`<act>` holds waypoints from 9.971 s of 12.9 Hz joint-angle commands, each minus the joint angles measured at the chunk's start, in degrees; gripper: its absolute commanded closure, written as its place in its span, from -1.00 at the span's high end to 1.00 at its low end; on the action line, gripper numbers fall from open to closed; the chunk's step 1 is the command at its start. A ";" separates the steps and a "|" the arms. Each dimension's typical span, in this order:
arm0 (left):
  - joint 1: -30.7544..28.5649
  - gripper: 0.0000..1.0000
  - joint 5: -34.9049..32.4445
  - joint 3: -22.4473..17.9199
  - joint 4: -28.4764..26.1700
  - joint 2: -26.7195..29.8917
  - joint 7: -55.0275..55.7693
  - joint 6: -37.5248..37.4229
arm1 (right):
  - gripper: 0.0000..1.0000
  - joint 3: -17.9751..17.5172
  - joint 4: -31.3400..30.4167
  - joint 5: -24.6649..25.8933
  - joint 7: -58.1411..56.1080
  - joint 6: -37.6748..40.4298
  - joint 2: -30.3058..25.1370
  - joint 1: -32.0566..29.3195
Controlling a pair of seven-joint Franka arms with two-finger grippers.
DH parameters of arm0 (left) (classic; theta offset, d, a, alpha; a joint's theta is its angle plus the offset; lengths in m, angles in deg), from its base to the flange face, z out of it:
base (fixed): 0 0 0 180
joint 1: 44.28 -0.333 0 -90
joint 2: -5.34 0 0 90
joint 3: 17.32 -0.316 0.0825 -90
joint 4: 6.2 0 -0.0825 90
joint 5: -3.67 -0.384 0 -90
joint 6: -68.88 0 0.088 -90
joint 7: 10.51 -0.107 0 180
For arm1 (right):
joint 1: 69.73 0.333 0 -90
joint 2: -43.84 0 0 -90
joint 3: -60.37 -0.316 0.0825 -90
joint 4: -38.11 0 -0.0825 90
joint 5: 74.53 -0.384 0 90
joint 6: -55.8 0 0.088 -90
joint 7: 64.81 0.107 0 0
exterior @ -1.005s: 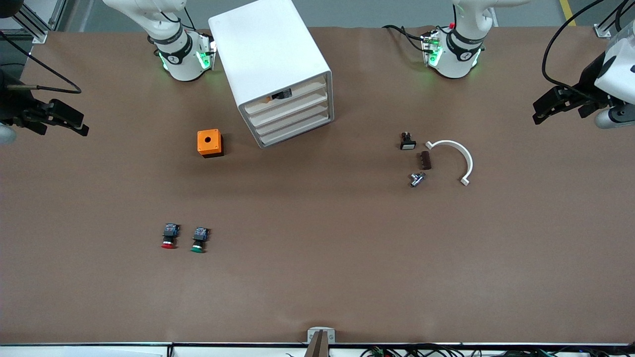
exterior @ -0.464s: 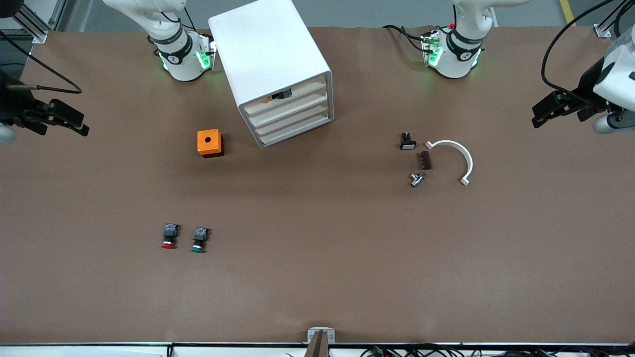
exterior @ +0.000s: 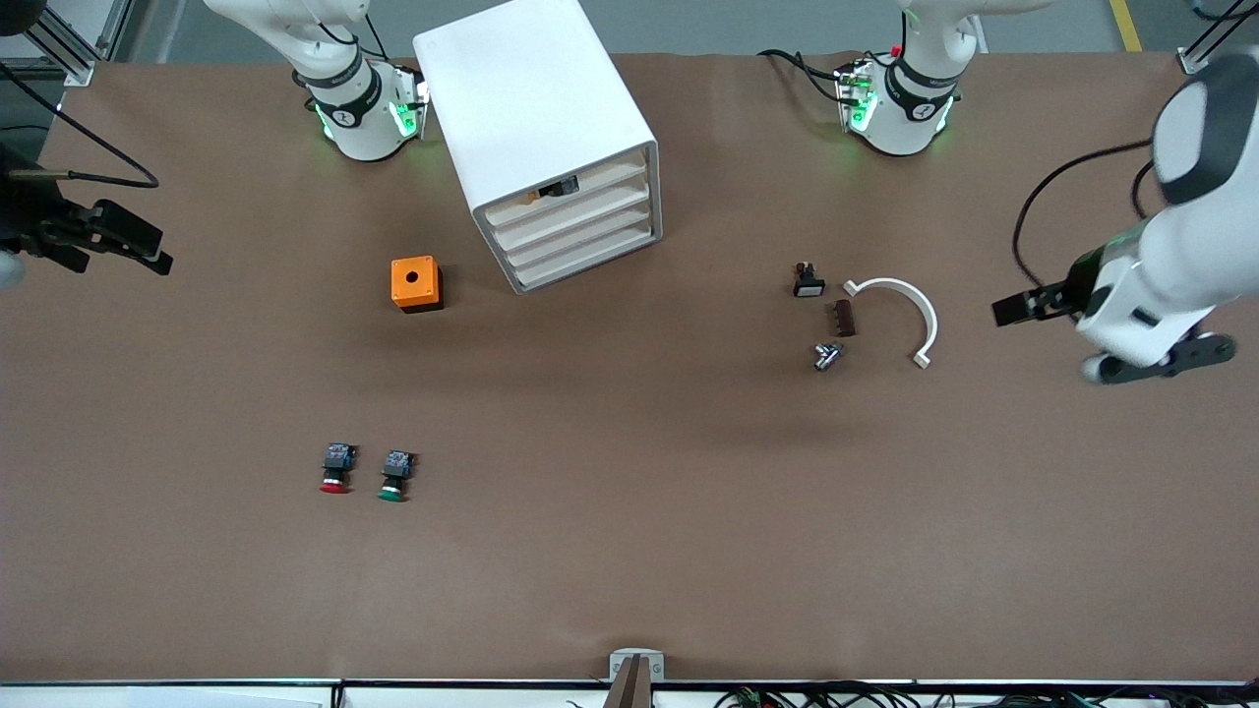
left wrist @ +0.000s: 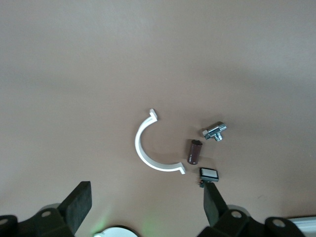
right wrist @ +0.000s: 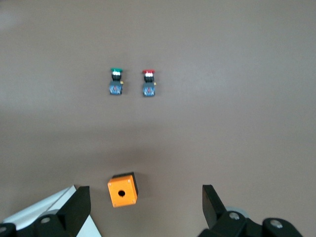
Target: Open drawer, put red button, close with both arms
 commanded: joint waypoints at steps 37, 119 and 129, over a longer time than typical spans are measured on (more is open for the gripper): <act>34.67 0.18 61.64 0.70 6.61 -36.70 120.18 1.60 | -0.41 -2.14 -0.93 -5.73 0.27 -35.74 43.90 -0.85; 41.70 0.99 15.83 5.36 8.29 -25.36 48.72 20.32 | 1.00 3.57 1.62 -0.10 9.94 5.57 0.92 4.60; 44.51 0.99 17.43 5.36 7.32 -25.63 51.18 20.32 | 1.00 3.83 3.99 1.04 0.54 4.25 1.10 3.81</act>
